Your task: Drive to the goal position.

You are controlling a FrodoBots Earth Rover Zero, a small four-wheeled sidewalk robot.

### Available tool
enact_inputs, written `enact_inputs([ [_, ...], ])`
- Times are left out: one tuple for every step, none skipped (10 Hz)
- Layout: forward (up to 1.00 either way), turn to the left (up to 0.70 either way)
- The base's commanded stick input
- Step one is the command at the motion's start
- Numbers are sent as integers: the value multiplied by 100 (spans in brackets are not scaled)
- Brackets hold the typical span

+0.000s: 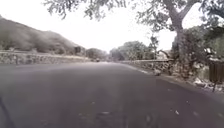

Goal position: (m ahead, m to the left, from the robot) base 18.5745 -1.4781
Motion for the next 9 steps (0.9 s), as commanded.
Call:
enact_inputs([
  [70,0],
  [70,0],
  [70,0],
  [70,0],
  [70,0],
  [70,0],
  [70,0],
  [70,0],
  [70,0],
])
